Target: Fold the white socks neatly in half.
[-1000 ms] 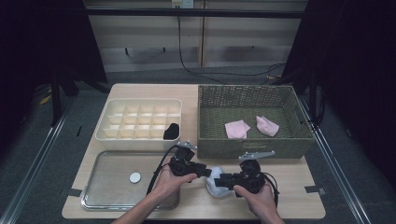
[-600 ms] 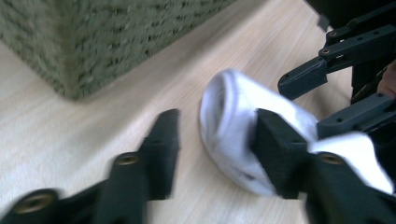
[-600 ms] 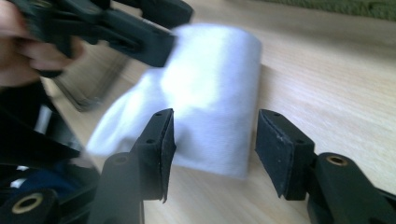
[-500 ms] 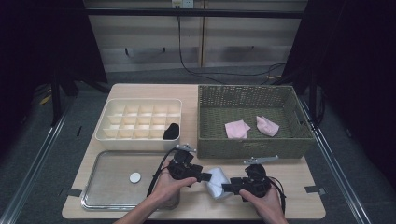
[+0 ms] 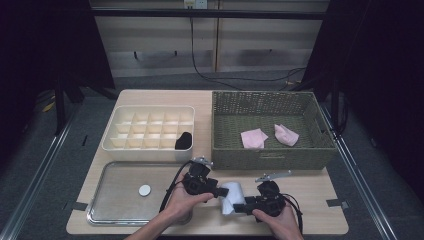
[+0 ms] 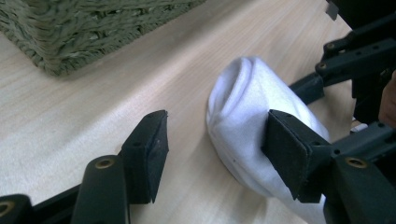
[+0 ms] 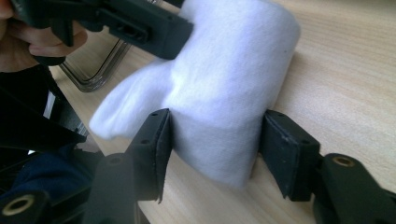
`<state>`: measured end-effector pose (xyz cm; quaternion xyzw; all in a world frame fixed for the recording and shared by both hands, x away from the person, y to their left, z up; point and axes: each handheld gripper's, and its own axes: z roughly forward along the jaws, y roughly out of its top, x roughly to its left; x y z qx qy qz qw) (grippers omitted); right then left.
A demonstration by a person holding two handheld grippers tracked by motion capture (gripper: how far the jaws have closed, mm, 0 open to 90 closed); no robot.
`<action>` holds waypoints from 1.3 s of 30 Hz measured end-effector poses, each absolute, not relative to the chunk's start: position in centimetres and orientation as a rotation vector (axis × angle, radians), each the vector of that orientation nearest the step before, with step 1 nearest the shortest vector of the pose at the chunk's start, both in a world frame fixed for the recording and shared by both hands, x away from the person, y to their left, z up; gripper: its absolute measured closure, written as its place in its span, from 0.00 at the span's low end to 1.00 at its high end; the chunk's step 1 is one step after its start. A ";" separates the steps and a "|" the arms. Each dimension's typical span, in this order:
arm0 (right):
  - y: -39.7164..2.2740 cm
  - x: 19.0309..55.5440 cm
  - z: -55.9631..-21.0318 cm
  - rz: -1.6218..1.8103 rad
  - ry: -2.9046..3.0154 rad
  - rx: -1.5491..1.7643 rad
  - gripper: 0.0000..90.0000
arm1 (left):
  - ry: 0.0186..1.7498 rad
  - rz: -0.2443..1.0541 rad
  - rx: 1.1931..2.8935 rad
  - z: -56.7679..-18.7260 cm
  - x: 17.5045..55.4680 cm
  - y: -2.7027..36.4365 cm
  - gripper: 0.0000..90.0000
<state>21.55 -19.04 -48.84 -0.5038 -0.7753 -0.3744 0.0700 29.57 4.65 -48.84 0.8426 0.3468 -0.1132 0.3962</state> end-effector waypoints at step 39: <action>-17.6 22.8 -49.7 -1.186 -2.358 -1.499 0.69 | 0.878 -0.436 2.092 -50.0 29.7 4.7 0.45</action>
